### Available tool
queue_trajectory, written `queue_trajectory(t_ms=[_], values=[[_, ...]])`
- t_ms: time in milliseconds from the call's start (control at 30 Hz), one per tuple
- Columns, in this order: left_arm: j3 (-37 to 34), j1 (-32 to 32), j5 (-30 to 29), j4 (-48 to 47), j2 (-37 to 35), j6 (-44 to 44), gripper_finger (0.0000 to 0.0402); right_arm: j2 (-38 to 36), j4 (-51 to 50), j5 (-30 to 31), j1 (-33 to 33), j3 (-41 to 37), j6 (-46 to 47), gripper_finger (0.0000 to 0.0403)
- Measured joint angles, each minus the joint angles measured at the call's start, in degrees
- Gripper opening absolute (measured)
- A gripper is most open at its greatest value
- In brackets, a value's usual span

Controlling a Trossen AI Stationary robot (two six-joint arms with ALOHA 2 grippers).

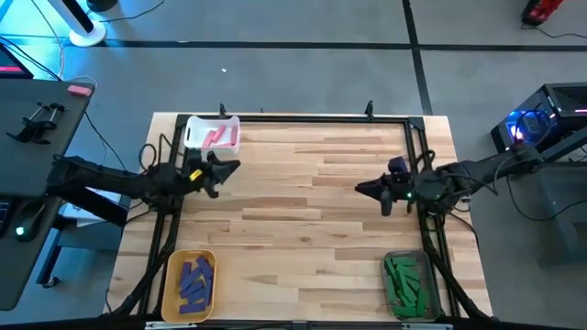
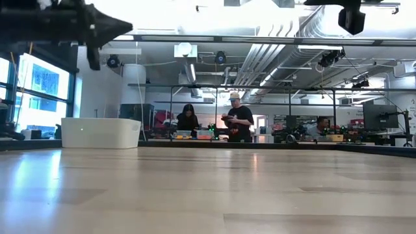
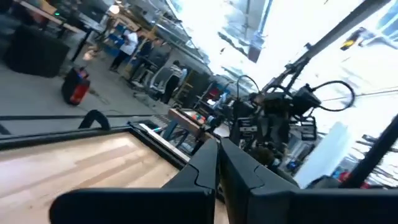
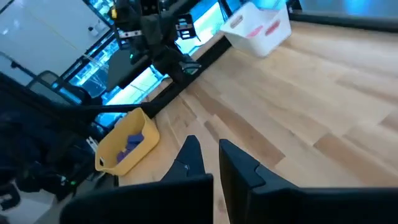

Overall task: Sort blocks
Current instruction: Return to Home Position

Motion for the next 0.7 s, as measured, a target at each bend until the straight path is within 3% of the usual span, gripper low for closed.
queue_trajectory(t_ms=[167, 333, 567, 633, 700], values=[[-6.87, 0.03, 3.39, 2.16, -6.16, 0.58, 0.0001, 2.9, 1.53, -0.92, 0.0, 0.0, 4.14, 0.0], [-6.81, 0.03, 8.71, -6.92, -12.47, 0.04, 0.0, 3.39, 1.89, -1.37, 0.08, -0.02, 5.8, 0.0], [-6.81, -0.02, 9.16, -9.62, -14.5, -1.2, 0.0003, 3.08, 1.31, -1.97, 3.8, -0.34, 5.56, 0.0], [-6.8, -0.02, 9.15, -9.72, -14.48, -0.52, 0.0003, 3.06, 6.94, -2.61, 3.9, -2.95, 4.51, 0.0], [-6.79, -0.02, 9.15, -9.81, -14.46, 0.31, 0.0003, 3.12, 18.19, -7.25, 1.87, -7.41, 0.5, 0.0]])
